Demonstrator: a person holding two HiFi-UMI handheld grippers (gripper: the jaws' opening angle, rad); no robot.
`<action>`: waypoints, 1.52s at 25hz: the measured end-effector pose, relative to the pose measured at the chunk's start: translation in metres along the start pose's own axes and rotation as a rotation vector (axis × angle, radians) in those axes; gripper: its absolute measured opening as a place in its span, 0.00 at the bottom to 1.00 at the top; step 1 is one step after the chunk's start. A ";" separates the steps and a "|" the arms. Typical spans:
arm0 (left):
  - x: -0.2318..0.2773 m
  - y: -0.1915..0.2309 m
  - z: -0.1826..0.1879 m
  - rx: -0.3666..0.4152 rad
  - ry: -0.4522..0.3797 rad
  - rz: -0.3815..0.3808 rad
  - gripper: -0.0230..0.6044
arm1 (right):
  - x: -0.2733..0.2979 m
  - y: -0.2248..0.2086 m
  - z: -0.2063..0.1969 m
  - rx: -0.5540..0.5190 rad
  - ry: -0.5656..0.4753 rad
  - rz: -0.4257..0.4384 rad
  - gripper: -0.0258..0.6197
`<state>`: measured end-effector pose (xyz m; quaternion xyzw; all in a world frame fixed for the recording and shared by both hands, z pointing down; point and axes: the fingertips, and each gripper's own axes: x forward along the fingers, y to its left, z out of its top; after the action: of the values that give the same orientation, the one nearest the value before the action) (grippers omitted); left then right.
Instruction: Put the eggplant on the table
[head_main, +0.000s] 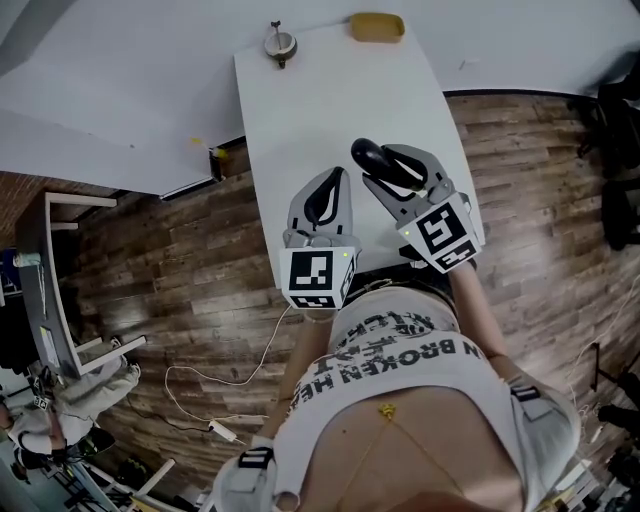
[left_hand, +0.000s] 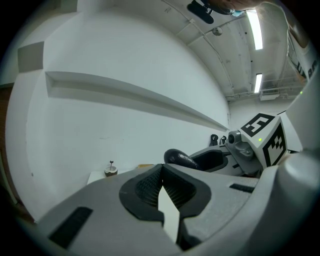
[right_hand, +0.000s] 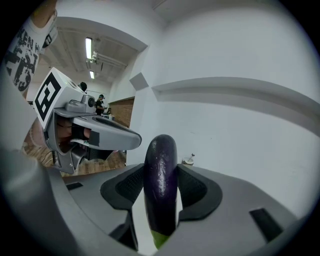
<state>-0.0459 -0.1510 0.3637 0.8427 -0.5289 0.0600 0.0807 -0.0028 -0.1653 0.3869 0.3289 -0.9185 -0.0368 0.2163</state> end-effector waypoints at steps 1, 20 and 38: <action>0.000 0.000 -0.001 0.000 0.003 0.003 0.05 | 0.000 0.000 -0.001 0.003 -0.002 0.003 0.36; -0.001 -0.005 -0.006 -0.009 0.012 0.014 0.05 | 0.005 -0.002 -0.021 0.015 0.034 0.031 0.36; -0.004 0.004 -0.014 -0.026 0.029 0.032 0.05 | 0.042 0.014 -0.077 0.064 0.140 0.132 0.36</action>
<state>-0.0509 -0.1465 0.3765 0.8320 -0.5418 0.0667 0.0985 -0.0076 -0.1749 0.4750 0.2764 -0.9214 0.0299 0.2714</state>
